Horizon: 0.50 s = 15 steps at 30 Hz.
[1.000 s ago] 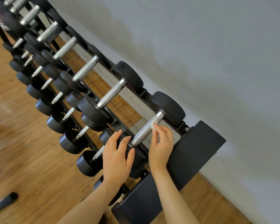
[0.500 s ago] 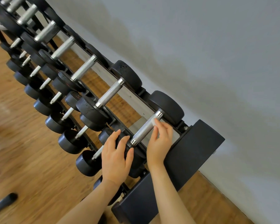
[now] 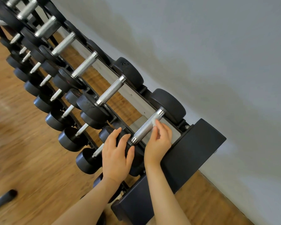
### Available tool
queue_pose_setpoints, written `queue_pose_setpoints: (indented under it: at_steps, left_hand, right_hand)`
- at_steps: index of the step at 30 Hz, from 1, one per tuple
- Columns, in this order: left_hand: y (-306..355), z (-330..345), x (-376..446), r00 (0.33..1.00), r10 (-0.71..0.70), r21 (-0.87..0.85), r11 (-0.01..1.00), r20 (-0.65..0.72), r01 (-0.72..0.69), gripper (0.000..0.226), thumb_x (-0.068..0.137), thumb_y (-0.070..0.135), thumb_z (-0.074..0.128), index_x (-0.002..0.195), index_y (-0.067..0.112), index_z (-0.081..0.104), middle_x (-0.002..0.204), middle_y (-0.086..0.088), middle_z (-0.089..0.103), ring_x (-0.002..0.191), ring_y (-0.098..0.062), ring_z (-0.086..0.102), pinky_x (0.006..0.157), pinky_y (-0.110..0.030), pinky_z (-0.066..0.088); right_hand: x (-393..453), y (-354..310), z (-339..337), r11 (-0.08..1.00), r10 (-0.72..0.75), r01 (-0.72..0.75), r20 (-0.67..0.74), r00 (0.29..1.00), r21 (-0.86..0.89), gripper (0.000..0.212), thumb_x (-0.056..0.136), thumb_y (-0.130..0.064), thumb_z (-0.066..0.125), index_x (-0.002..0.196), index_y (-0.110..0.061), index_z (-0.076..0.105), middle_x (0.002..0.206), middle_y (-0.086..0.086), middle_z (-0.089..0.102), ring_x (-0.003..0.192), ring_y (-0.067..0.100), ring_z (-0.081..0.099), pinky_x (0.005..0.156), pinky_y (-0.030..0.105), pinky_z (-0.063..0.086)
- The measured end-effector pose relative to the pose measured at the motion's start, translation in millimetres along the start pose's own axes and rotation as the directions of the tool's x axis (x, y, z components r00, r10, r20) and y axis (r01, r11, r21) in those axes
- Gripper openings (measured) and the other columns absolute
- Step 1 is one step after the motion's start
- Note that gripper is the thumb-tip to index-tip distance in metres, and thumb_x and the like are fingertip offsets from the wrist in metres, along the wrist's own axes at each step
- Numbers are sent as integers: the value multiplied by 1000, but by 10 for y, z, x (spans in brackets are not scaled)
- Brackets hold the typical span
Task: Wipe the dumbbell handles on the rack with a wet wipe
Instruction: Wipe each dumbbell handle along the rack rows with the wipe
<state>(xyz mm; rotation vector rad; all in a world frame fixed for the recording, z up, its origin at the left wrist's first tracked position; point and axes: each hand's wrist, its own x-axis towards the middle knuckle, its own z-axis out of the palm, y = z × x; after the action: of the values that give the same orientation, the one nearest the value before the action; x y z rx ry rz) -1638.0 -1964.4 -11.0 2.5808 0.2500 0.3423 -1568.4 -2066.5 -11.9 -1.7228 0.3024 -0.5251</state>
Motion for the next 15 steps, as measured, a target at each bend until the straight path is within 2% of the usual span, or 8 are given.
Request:
queue_pose_setpoints:
  at_steps: [3,6,9,12,15]
  left_hand:
    - [4,-4,-1,1000,0,3,1000,4,0,46,92,42,42,126,15,60,145,-11,45,135,-31,40,107,-50,34]
    - [-3,0,-2,1000,-1,7,1000,10,1,46,92,42,42,127,17,59,145,-10,45,135,-30,40,107,-48,33]
    - [-8,3,1,1000,-3,19,1000,12,3,47,93,43,42,127,16,60,145,-10,45,135,-29,40,108,-44,30]
    - [-7,-6,0,1000,1,20,1000,13,-1,46,93,43,42,126,16,60,145,-11,45,135,-29,39,107,-46,32]
    - [-8,-10,-3,1000,-3,27,1000,21,2,46,93,44,42,127,17,59,146,-10,44,137,-29,38,108,-48,34]
  right_hand:
    - [50,-35,5,997,57,-56,-29,998,48,29,94,-4,58,117,-18,66,110,-3,59,103,-1,59,85,15,52]
    - [-86,-22,-29,997,69,-69,11,998,45,26,92,-4,61,116,-14,69,105,-2,60,98,-1,61,81,13,51]
    - [-178,31,-97,999,39,-41,94,995,12,25,91,-5,63,114,-11,70,104,-2,61,96,-2,61,79,11,50]
    - [-76,32,-127,999,-19,22,107,994,-29,22,92,-8,63,113,-9,70,104,-1,60,94,0,61,77,10,49]
    - [53,37,-113,994,-79,87,124,989,-64,22,93,-10,62,114,-8,70,108,-3,58,96,9,61,80,17,53]
